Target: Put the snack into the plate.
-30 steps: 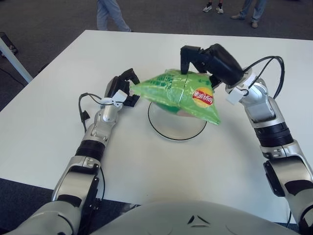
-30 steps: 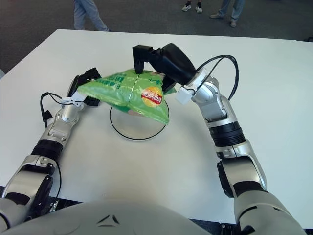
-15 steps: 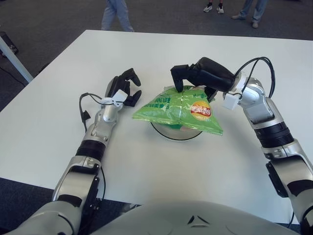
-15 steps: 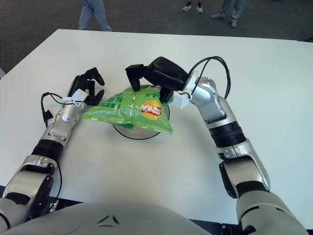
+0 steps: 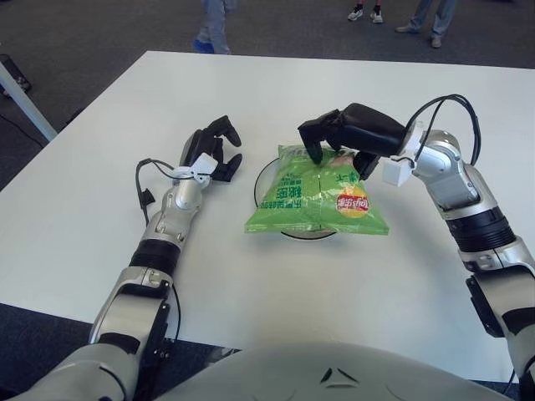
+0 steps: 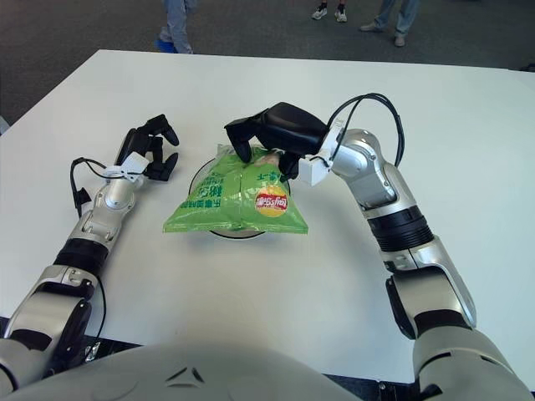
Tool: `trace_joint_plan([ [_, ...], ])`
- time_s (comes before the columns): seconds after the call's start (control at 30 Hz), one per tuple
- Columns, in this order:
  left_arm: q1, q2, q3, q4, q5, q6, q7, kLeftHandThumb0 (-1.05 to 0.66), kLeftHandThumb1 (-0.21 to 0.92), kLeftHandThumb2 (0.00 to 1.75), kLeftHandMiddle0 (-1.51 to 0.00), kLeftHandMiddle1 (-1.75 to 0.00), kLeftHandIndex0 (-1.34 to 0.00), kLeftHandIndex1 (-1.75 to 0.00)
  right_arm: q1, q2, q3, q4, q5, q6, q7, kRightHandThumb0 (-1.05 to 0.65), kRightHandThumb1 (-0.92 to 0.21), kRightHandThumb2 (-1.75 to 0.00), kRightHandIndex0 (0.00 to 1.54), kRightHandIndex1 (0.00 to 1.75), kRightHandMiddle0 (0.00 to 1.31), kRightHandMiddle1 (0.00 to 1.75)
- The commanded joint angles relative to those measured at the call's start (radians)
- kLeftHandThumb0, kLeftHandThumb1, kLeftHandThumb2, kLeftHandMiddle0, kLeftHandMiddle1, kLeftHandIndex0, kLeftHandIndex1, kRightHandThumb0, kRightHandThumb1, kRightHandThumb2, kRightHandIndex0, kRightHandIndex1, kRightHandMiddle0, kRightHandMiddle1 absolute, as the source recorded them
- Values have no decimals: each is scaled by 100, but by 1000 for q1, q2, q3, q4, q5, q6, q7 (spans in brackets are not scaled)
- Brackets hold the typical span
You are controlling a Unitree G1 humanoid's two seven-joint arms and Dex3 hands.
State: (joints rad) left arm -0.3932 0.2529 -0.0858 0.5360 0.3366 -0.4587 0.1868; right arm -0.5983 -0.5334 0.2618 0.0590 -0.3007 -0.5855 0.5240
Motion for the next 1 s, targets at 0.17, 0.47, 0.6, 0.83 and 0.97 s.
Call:
trace_joint_plan([
  [0.17, 81, -28, -18, 35, -8, -6, 0, -50, 26, 138, -122, -175, -66, -175, -40, -23, 16, 68, 28, -72, 54, -51, -46, -84, 2, 119, 18, 139],
  [0.47, 76, -22, -23, 48, 1, -8, 2, -49, 29, 134, -122, -175, -63, -175, -105, -79, 34, 115, 85, -135, 197, -71, -51, -75, 0, 44, 1, 101],
  [0.6, 75, -20, -25, 54, 10, -13, 11, -49, 30, 133, -122, -175, -62, -175, -121, -91, 36, 150, 60, -192, 196, -79, -64, -61, 0, 27, 0, 87],
  [0.83, 73, -19, -30, 51, 32, -7, 30, -49, 29, 135, -122, -175, -64, -175, -160, -106, 41, 217, 58, -298, 201, -84, -73, -50, 0, 17, 0, 76],
  [0.97, 75, -18, -31, 47, 25, 1, 17, -49, 29, 135, -123, -175, -64, -175, -177, -129, 40, 233, 74, -320, 223, -83, -74, -48, 0, 15, 0, 74],
])
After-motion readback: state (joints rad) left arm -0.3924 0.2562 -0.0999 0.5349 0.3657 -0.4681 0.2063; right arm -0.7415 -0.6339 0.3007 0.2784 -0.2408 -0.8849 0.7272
